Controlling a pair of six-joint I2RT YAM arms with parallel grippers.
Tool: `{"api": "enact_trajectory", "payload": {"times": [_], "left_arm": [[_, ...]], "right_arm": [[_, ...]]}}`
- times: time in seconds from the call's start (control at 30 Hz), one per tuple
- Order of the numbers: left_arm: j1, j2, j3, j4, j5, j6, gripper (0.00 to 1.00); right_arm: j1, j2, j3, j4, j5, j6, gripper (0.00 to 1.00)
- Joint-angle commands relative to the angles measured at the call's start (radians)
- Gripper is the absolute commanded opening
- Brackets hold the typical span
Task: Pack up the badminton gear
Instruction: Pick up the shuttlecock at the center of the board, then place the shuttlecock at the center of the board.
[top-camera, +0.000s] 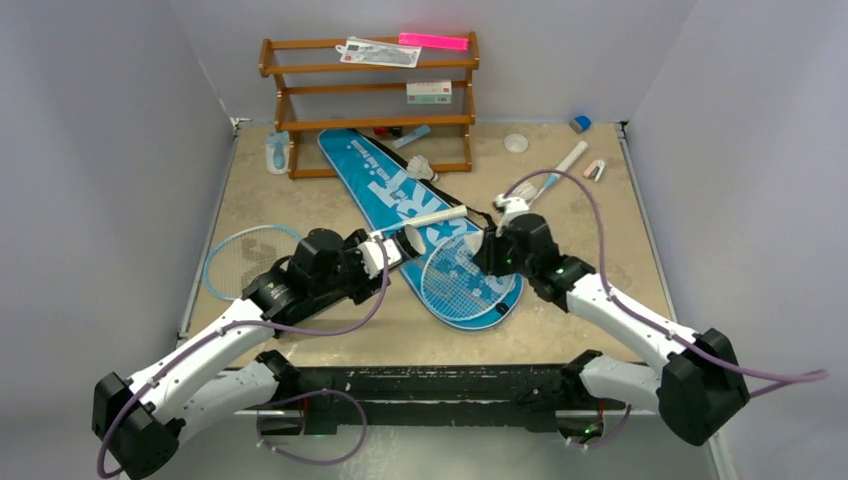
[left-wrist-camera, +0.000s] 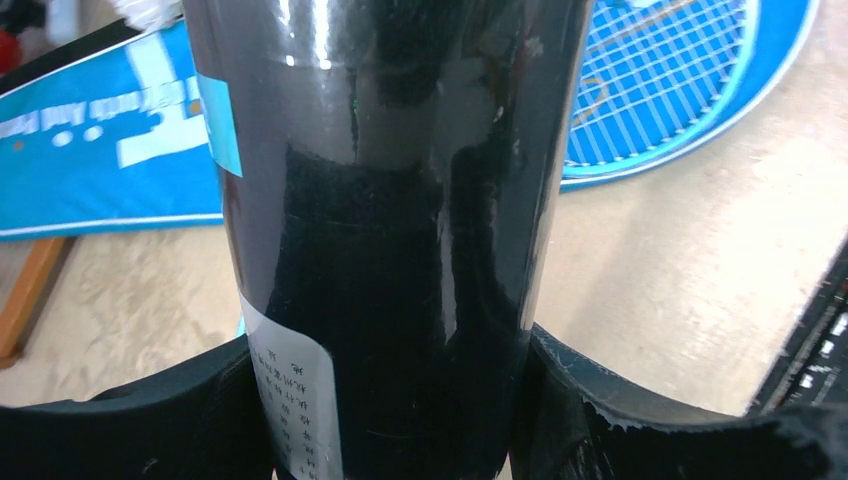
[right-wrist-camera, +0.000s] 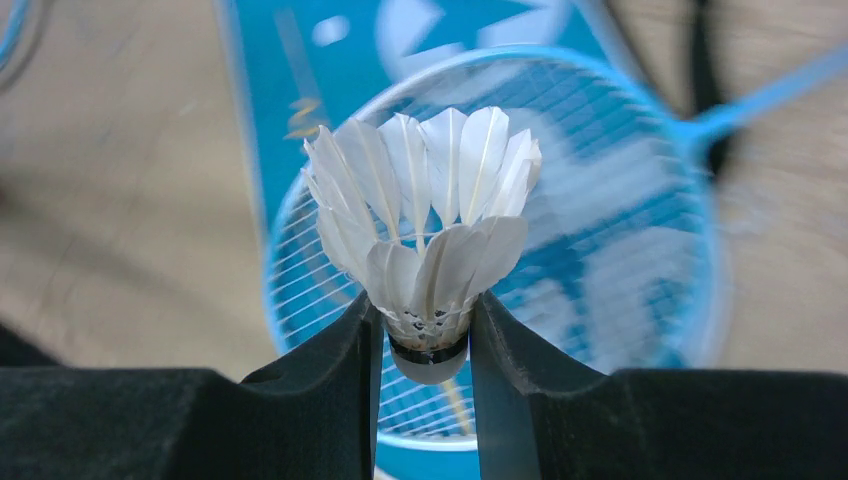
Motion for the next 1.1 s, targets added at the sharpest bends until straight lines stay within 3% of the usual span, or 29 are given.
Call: {"api": "enact_trajectory", "payload": {"times": [0.0, 0.1, 0.3, 0.53, 0.67, 0.8, 0.93, 1.07], "left_arm": [[0.019, -0.060, -0.009, 0.068, -0.137, -0.014, 0.45], [0.025, -0.102, -0.022, 0.091, -0.201, -0.010, 0.45], [0.030, -0.155, -0.039, 0.116, -0.273, -0.001, 0.45], [0.036, -0.165, -0.042, 0.122, -0.278, 0.002, 0.45], [0.038, -0.163, -0.041, 0.122, -0.271, 0.002, 0.45], [0.037, -0.170, -0.042, 0.121, -0.263, 0.002, 0.45], [0.039, -0.171, -0.044, 0.117, -0.261, 0.003, 0.45], [0.039, -0.171, -0.045, 0.119, -0.255, 0.003, 0.45]], "right_arm": [[0.150, 0.030, 0.010, 0.106, -0.173, -0.099, 0.13], [0.204, 0.088, -0.024, 0.198, -0.309, -0.126, 0.08], [0.334, 0.169, -0.036, 0.249, -0.364, -0.158, 0.04], [0.506, 0.310, -0.004, 0.290, -0.214, -0.142, 0.05], [0.563, 0.428, 0.078, 0.250, -0.077, -0.144, 0.05], [0.582, 0.507, 0.127, 0.278, -0.037, -0.122, 0.05], [0.591, 0.542, 0.144, 0.307, 0.005, -0.103, 0.12], [0.599, 0.543, 0.125, 0.333, 0.042, -0.097, 0.30]]}}
